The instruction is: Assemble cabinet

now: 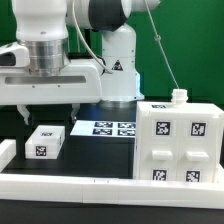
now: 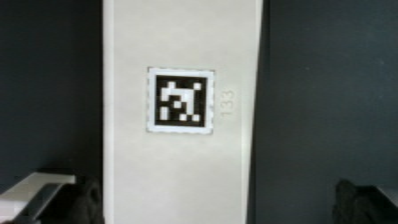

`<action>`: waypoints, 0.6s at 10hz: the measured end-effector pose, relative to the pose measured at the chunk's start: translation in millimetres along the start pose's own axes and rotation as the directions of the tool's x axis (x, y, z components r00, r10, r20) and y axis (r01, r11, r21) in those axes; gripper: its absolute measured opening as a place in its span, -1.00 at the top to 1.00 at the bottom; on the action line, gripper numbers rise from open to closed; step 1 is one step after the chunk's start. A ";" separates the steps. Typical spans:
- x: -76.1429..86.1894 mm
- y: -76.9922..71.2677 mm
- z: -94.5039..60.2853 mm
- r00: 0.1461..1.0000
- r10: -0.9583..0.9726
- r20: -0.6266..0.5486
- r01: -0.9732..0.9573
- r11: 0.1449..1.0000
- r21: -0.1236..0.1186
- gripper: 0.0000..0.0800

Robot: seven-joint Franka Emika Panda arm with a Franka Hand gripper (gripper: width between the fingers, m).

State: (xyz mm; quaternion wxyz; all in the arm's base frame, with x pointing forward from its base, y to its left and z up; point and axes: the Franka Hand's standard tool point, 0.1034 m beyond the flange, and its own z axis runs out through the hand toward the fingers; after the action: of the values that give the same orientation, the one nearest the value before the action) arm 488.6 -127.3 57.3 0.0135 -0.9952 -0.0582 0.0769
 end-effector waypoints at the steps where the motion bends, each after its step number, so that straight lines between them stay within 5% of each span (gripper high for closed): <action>1: -0.1 -0.4 0.5 1.000 -0.001 0.001 0.001 1.000 0.000 -0.62; 4: -0.1 11.0 3.1 0.999 -0.026 -0.035 0.026 0.999 -0.021 -0.62; 6: -2.9 18.2 3.1 0.999 -0.016 -0.051 0.016 1.000 -0.007 -0.62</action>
Offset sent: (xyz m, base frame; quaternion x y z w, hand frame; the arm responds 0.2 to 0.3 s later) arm -0.0064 -0.0340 -0.0091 -0.0445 0.0667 -0.0263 0.9964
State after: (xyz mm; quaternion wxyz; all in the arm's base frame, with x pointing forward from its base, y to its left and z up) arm 487.4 -145.7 54.0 0.0124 -0.9964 -0.0661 0.0514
